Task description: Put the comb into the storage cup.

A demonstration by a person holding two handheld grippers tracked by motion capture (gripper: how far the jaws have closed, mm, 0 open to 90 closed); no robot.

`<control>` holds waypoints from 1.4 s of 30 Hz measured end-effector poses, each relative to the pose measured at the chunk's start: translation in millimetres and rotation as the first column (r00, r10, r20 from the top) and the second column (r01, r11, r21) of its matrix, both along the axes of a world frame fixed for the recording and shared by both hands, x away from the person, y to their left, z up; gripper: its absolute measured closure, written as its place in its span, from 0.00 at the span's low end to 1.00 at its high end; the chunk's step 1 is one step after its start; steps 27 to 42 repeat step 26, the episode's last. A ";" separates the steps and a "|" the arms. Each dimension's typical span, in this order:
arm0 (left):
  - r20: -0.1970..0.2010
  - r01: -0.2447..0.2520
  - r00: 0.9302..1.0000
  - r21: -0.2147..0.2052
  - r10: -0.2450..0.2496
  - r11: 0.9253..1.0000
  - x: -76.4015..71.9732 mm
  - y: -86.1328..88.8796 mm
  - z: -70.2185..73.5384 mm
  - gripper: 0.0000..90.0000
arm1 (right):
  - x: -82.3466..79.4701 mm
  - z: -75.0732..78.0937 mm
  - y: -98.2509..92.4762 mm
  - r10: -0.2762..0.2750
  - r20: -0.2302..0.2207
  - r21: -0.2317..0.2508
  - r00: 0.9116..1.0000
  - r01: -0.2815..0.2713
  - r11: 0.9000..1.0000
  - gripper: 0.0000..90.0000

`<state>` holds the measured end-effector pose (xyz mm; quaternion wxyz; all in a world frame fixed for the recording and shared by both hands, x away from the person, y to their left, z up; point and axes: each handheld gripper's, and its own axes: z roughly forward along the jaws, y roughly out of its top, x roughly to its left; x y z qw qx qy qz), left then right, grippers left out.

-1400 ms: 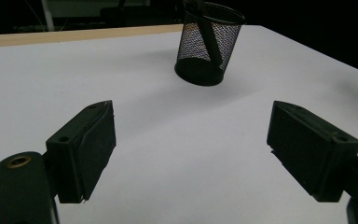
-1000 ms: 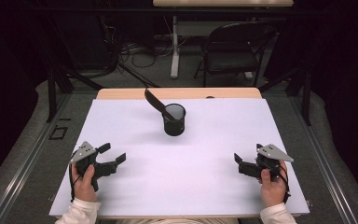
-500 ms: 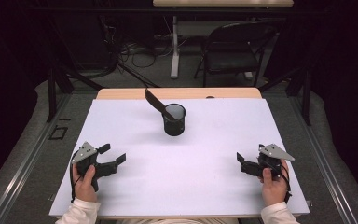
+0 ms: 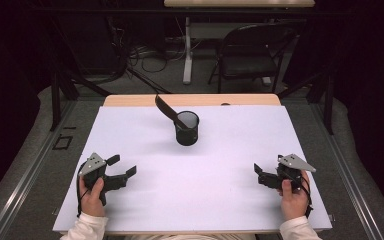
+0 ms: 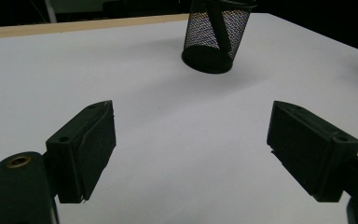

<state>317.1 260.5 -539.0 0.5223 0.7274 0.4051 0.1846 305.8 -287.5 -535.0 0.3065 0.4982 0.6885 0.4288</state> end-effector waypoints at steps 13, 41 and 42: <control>-0.003 0.001 1.000 0.002 -0.001 1.000 0.1 -1.1 -0.8 0.18 | 1.2 -1.4 0.8 0.007 -0.010 -0.005 1.000 -0.007 1.000 0.08; -0.005 -0.004 1.000 -0.001 0.004 1.000 0.4 -1.2 -1.4 0.18 | 1.9 -2.3 1.5 0.007 -0.013 -0.008 1.000 -0.008 1.000 0.08; -0.005 -0.004 1.000 -0.001 0.004 1.000 0.4 -1.2 -1.4 0.18 | 1.9 -2.3 1.5 0.007 -0.013 -0.008 1.000 -0.008 1.000 0.08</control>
